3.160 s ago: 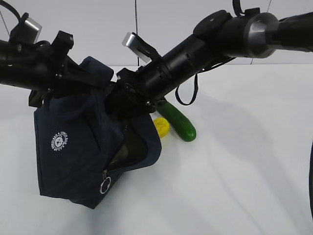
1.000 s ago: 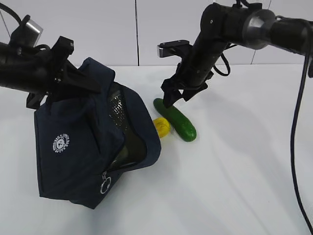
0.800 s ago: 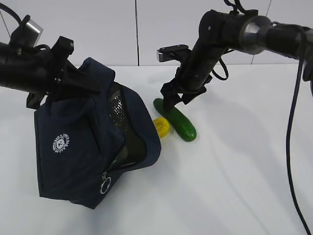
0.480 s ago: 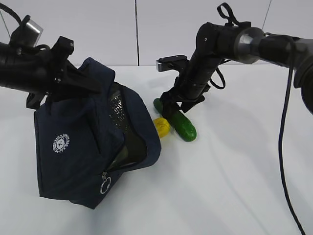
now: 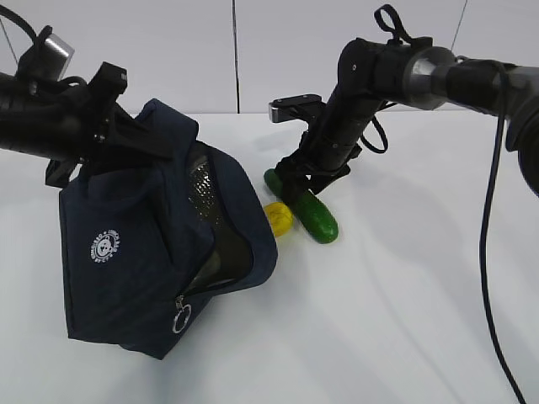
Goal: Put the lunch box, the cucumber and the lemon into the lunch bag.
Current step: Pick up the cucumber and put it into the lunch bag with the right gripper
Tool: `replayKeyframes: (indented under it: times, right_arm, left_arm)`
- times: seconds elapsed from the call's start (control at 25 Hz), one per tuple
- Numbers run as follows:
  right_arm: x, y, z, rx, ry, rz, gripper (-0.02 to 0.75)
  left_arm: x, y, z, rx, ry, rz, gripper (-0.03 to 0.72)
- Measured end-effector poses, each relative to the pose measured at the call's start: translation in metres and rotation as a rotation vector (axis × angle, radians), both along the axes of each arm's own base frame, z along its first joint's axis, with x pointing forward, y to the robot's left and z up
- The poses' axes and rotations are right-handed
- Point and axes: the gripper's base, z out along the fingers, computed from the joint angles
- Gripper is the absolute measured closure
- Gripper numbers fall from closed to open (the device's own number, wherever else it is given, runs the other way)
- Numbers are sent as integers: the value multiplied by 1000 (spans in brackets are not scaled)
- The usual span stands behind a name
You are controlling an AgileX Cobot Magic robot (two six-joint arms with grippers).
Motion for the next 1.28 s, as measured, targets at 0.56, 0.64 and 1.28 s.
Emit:
replayKeyframes:
  times: [0.56,0.64,1.28]
  right_arm:
    - [0,0,0,2,1,-1,373]
    - [0,0,1,2,1,-1,381]
    - [-7,19,101,277,-7,-1,384]
  left_arm:
    - [0,0,0,0,0,0,693]
    - [0,0,0,0,0,0,693]
    - [0,0,0,0,0,0,693]
